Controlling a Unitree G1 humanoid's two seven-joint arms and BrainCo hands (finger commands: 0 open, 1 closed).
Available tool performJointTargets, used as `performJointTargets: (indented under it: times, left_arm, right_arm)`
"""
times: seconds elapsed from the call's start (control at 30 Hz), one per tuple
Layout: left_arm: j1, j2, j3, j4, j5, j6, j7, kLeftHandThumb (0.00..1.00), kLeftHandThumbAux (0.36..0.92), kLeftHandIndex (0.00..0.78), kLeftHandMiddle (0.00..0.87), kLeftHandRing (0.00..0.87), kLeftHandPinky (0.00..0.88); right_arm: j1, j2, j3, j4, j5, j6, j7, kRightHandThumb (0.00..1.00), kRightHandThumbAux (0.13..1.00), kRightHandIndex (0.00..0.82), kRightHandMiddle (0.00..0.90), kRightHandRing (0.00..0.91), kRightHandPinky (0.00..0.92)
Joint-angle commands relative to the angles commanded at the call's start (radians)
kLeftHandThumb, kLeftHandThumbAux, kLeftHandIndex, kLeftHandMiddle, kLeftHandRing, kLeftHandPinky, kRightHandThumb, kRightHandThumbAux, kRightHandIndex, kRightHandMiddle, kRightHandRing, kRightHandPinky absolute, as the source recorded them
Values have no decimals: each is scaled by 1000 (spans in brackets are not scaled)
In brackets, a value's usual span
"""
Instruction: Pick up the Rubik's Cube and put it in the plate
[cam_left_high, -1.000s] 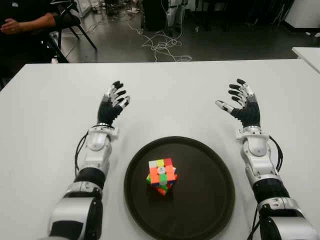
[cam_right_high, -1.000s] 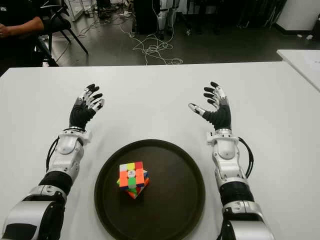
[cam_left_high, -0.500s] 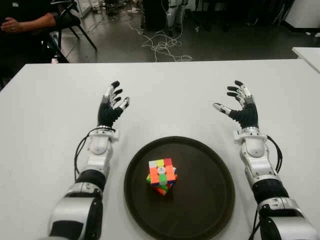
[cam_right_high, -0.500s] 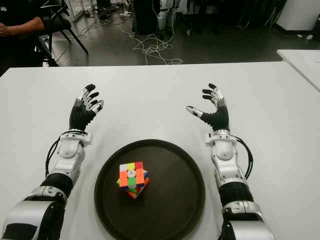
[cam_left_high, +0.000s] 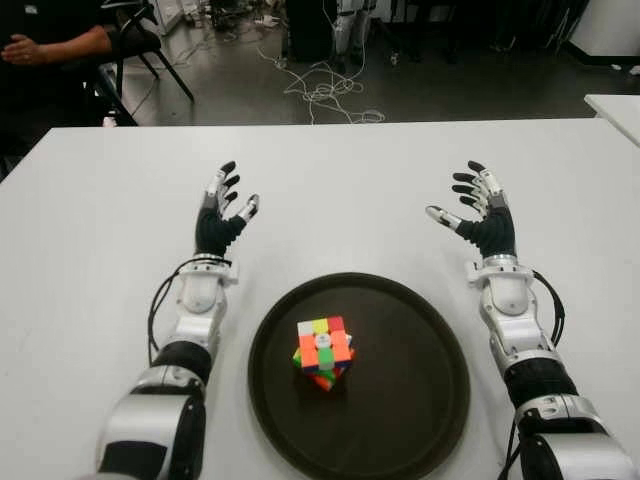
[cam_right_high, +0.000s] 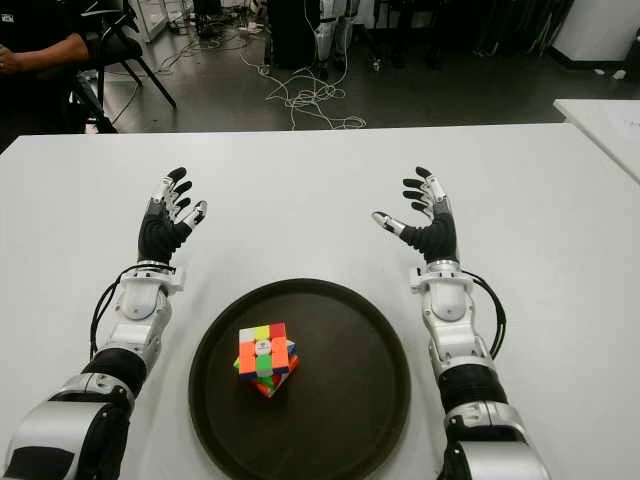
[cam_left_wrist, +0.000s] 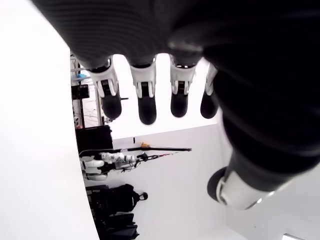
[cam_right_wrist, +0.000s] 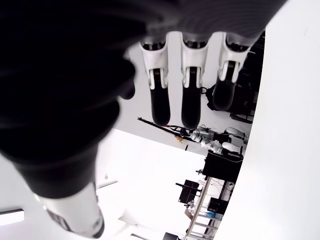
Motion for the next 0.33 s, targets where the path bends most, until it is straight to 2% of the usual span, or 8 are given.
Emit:
performJointTargets:
  times: [0.13, 0.33]
  left_arm:
    - [-1, -1, -1, 3, 1, -4, 7, 0, 718, 38, 79, 70, 88]
    - [-4, 0, -4, 6, 2, -6, 10, 1, 746, 39, 79, 66, 82]
  right_arm:
    - [0, -2, 1, 2, -1, -5, 2, 112, 820, 153, 260, 245, 216]
    - [-4, -4, 3, 8, -7, -6, -3, 102, 820, 162, 263, 242, 207]
